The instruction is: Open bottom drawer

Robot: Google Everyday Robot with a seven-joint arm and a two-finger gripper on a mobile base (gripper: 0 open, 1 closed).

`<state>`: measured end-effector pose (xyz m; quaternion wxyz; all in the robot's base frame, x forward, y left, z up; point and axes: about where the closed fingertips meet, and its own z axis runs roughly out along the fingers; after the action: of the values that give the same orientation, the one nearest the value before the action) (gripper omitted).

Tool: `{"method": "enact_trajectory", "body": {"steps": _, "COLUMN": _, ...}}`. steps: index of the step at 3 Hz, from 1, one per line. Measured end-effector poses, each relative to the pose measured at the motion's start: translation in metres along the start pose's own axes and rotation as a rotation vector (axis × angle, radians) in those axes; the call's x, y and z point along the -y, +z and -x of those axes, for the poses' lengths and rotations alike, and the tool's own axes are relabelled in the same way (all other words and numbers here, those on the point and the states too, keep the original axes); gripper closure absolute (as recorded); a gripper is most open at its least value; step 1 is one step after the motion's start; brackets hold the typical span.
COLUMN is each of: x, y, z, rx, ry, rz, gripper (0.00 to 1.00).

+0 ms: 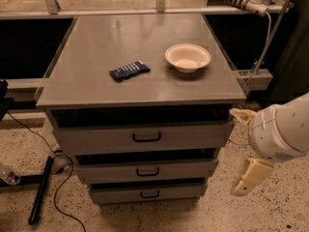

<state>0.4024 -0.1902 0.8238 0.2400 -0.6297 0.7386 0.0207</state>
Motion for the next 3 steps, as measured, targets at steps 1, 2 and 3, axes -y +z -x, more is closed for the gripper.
{"method": "enact_trajectory", "body": {"steps": 1, "x": -0.002, "y": 0.000, "z": 0.003, "rx": 0.007, "ry": -0.009, "rz": 0.003, "gripper": 0.00}}
{"method": "enact_trajectory", "body": {"steps": 2, "x": -0.012, "y": 0.021, "z": 0.000, "rx": 0.021, "ry": -0.051, "rz": 0.009, "gripper": 0.00}}
{"method": "enact_trajectory", "body": {"steps": 3, "x": -0.026, "y": 0.071, "z": -0.017, "rx": 0.068, "ry": -0.116, "rz": 0.030, "gripper": 0.00}}
